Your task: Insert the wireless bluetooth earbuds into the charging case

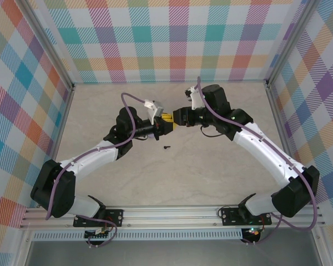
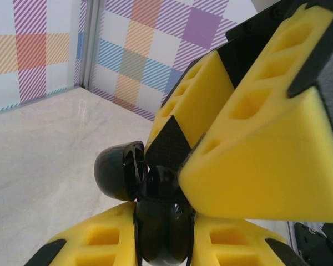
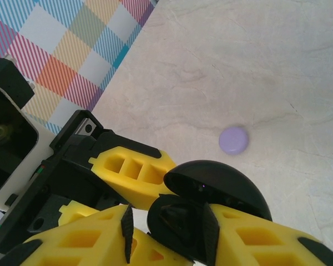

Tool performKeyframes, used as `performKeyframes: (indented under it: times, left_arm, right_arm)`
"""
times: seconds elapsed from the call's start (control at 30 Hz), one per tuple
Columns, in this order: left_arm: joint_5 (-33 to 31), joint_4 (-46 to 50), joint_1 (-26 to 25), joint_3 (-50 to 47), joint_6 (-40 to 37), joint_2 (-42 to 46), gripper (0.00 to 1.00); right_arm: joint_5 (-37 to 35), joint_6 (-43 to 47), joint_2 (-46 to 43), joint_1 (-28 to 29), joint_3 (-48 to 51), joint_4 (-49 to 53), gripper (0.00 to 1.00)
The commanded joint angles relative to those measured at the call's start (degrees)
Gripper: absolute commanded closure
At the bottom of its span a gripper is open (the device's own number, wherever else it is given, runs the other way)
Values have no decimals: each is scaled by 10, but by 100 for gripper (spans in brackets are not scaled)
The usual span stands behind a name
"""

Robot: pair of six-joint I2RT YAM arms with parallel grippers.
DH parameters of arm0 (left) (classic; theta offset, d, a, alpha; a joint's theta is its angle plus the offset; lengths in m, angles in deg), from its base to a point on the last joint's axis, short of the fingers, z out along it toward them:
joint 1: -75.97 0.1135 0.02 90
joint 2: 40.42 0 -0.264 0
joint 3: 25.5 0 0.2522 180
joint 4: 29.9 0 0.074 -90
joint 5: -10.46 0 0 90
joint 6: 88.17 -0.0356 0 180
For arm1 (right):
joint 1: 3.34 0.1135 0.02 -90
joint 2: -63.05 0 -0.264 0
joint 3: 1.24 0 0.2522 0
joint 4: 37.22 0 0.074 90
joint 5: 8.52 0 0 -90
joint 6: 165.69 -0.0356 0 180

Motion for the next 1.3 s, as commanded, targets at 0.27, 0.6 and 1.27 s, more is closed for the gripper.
performKeyframes:
  times: [0.27, 0.6, 1.27]
  left_arm:
    - [13, -59, 20, -20, 44, 20, 95]
    - [38, -77, 75, -60, 81, 62, 95]
    - [14, 44, 73, -63, 73, 168, 95]
  right_arm:
    - [-136, 4, -59, 2, -6, 59, 45]
    - [-186, 19, -37, -54, 35, 142, 43]
    - [66, 143, 286, -51, -64, 124, 47]
